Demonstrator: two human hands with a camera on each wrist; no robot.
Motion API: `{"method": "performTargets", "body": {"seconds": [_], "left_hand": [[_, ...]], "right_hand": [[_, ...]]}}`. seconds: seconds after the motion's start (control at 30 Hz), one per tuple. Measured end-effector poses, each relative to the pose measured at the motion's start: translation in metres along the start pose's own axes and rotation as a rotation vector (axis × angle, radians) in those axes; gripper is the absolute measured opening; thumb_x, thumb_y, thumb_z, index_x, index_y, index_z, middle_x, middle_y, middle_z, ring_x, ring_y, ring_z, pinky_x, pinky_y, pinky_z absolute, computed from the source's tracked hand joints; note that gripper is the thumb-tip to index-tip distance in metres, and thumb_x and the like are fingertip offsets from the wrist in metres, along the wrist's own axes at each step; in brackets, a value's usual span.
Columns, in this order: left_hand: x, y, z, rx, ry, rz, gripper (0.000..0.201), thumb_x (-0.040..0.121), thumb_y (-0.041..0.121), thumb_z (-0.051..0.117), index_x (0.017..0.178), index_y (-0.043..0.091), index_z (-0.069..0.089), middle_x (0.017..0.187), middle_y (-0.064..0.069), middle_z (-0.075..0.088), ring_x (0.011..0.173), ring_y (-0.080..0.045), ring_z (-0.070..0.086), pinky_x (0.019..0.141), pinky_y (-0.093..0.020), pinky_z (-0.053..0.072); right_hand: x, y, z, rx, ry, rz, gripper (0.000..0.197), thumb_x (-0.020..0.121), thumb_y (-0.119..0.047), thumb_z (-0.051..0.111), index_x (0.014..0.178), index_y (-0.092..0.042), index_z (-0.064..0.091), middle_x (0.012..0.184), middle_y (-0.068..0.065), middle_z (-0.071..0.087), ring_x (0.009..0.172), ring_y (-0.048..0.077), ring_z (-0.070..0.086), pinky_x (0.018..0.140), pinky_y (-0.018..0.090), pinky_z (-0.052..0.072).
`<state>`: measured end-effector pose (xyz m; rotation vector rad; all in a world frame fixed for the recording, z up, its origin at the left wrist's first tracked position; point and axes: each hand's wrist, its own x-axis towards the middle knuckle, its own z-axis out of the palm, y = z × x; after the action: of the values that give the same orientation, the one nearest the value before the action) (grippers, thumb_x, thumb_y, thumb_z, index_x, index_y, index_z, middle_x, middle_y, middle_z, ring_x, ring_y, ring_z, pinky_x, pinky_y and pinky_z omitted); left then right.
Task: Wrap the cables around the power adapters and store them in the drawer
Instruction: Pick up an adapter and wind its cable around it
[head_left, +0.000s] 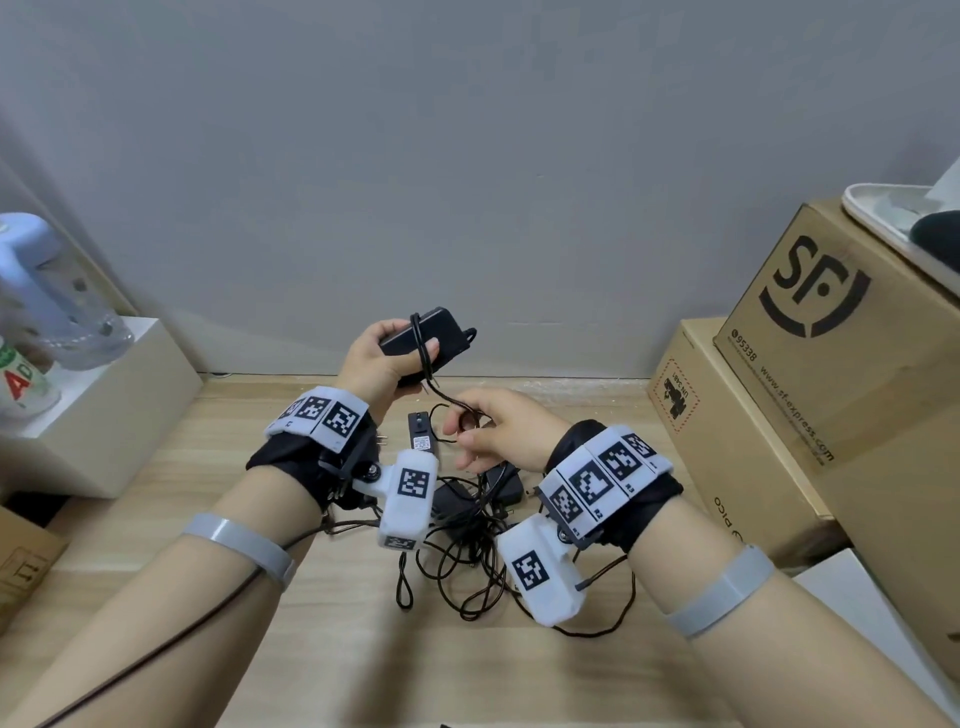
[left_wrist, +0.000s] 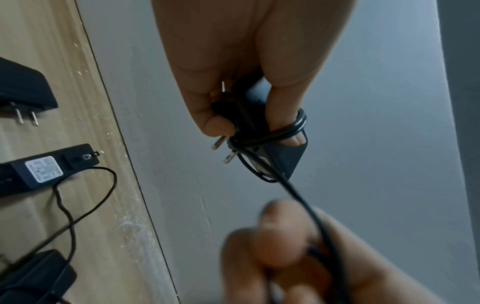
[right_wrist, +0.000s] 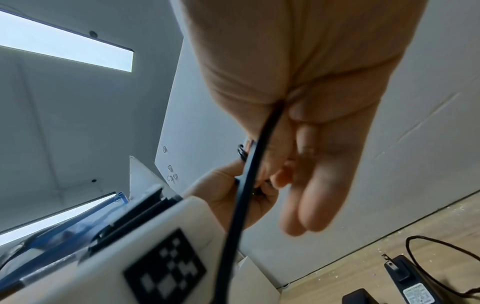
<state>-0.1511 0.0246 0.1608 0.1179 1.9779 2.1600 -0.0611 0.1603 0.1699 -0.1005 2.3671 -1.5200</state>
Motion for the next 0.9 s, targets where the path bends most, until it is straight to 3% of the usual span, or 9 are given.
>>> {"method": "performTargets", "body": {"seconds": [0.07, 0.13, 0.23, 0.33, 0.47, 0.57, 0.7, 0.9], "left_hand": [[0.000, -0.003, -0.004, 0.027, 0.006, -0.002, 0.023, 0.082, 0.003, 0.065, 0.090, 0.019, 0.050, 0.087, -0.001, 0.054, 0.067, -0.014, 0.054, 0.054, -0.021, 0.047], [-0.001, -0.006, -0.005, 0.072, -0.015, -0.004, 0.025, 0.081, 0.003, 0.066, 0.089, 0.019, 0.049, 0.088, -0.003, 0.054, 0.066, -0.015, 0.054, 0.052, -0.022, 0.048], [-0.003, -0.007, -0.003, 0.169, -0.091, 0.021, 0.030, 0.078, 0.000, 0.067, 0.087, 0.021, 0.048, 0.088, -0.004, 0.054, 0.067, -0.018, 0.054, 0.058, -0.029, 0.049], [-0.004, -0.005, -0.001, 0.313, -0.141, 0.079, 0.037, 0.077, -0.008, 0.064, 0.085, 0.023, 0.046, 0.083, -0.002, 0.052, 0.064, -0.013, 0.052, 0.048, -0.017, 0.046], [-0.006, -0.004, 0.001, 0.391, -0.206, 0.117, 0.040, 0.073, -0.014, 0.064, 0.084, 0.021, 0.048, 0.076, -0.002, 0.053, 0.047, -0.001, 0.053, 0.042, -0.012, 0.042], [-0.009, -0.004, 0.003, 0.451, -0.240, 0.145, 0.042, 0.067, -0.010, 0.074, 0.082, 0.022, 0.051, 0.074, 0.002, 0.054, 0.056, -0.004, 0.053, 0.046, -0.011, 0.043], [-0.013, -0.002, 0.002, 0.546, -0.361, 0.154, 0.048, 0.059, -0.008, 0.080, 0.081, 0.025, 0.054, 0.084, 0.003, 0.055, 0.072, -0.008, 0.054, 0.059, -0.007, 0.046], [-0.019, 0.008, -0.002, 0.496, -0.691, 0.032, 0.049, 0.062, -0.013, 0.075, 0.091, 0.022, 0.056, 0.084, 0.003, 0.063, 0.072, -0.009, 0.062, 0.071, -0.025, 0.055]], "right_hand": [[-0.003, -0.004, 0.000, 0.037, 0.011, -0.016, 0.021, 0.094, -0.002, 0.042, 0.081, -0.016, 0.050, 0.072, 0.010, 0.053, 0.051, 0.010, 0.060, 0.048, 0.018, 0.052], [-0.005, -0.010, -0.002, 0.014, 0.049, -0.071, 0.017, 0.094, -0.008, 0.045, 0.081, -0.017, 0.051, 0.061, 0.009, 0.050, 0.035, 0.005, 0.048, 0.037, 0.016, 0.041], [-0.004, -0.015, -0.002, 0.025, 0.078, -0.123, 0.016, 0.092, -0.015, 0.052, 0.076, -0.016, 0.052, 0.054, -0.002, 0.040, 0.031, 0.004, 0.031, 0.037, 0.020, 0.027], [-0.003, -0.016, -0.002, 0.088, 0.109, -0.123, 0.017, 0.091, -0.019, 0.055, 0.076, -0.013, 0.051, 0.050, -0.004, 0.033, 0.030, 0.004, 0.026, 0.034, 0.017, 0.022], [-0.004, -0.016, -0.008, 0.130, 0.150, -0.146, 0.019, 0.091, -0.013, 0.054, 0.072, -0.016, 0.055, 0.055, 0.002, 0.043, 0.027, 0.002, 0.030, 0.031, 0.014, 0.023], [-0.002, -0.017, -0.016, 0.208, 0.200, -0.163, 0.026, 0.093, -0.004, 0.047, 0.070, -0.013, 0.056, 0.056, 0.005, 0.049, 0.026, 0.002, 0.032, 0.030, 0.014, 0.024], [0.002, -0.013, -0.029, 0.150, 0.366, -0.178, 0.030, 0.093, -0.006, 0.046, 0.068, -0.017, 0.058, 0.054, 0.005, 0.048, 0.028, 0.002, 0.033, 0.033, 0.012, 0.026], [0.001, 0.002, -0.042, 0.125, 0.475, -0.132, 0.027, 0.093, -0.009, 0.048, 0.070, -0.018, 0.061, 0.055, 0.003, 0.048, 0.030, 0.004, 0.033, 0.034, 0.014, 0.028]]}}
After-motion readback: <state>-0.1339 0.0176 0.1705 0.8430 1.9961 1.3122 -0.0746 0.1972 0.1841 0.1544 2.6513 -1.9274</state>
